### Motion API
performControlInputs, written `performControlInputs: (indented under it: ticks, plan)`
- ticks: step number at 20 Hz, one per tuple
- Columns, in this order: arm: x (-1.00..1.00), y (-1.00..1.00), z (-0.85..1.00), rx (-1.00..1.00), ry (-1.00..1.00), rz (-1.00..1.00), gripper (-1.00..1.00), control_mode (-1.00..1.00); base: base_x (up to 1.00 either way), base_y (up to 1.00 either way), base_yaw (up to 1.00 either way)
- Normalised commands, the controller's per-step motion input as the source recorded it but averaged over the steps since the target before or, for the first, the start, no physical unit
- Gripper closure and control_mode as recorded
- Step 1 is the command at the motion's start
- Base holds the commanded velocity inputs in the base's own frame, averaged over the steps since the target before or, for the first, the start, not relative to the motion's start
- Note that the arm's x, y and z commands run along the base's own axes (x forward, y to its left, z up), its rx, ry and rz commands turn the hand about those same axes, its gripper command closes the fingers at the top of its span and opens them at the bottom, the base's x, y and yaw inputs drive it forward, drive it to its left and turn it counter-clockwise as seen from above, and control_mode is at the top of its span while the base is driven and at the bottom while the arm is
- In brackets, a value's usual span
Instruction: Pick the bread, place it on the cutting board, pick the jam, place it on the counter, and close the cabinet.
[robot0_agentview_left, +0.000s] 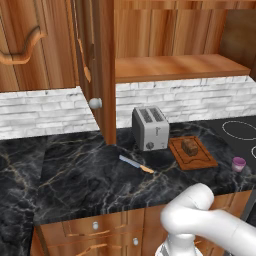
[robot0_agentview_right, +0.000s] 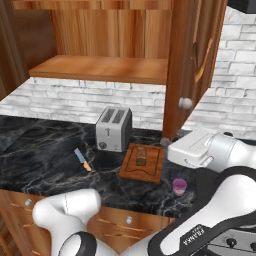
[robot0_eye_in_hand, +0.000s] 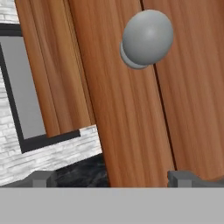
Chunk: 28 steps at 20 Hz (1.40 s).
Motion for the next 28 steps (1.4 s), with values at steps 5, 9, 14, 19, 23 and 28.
performControlInputs:
  ticks: [5, 9, 14, 19, 23, 28]
  plan:
    - [0.00, 0.21, 0.00, 0.03, 0.00, 0.00, -1.00, -1.00, 0.00, 0.00, 0.00]
    - [0.00, 0.20, 0.01, 0.02, 0.00, 0.00, -1.00, -1.00, 0.00, 0.00, 0.00]
    - [0.00, 0.19, 0.04, 0.00, -0.02, 0.00, -1.00, -1.00, 0.00, 0.00, 0.00]
    - [0.00, 0.12, 0.00, 0.00, -0.07, 0.00, -1.00, -1.00, 0.00, 0.00, 0.00]
    - [0.00, 0.00, 0.01, 0.00, -0.12, 0.00, -1.00, -1.00, 0.00, 0.00, 0.00]
    - [0.00, 0.00, 0.06, 0.00, -0.15, 0.00, -1.00, -1.00, 0.00, 0.00, 0.00]
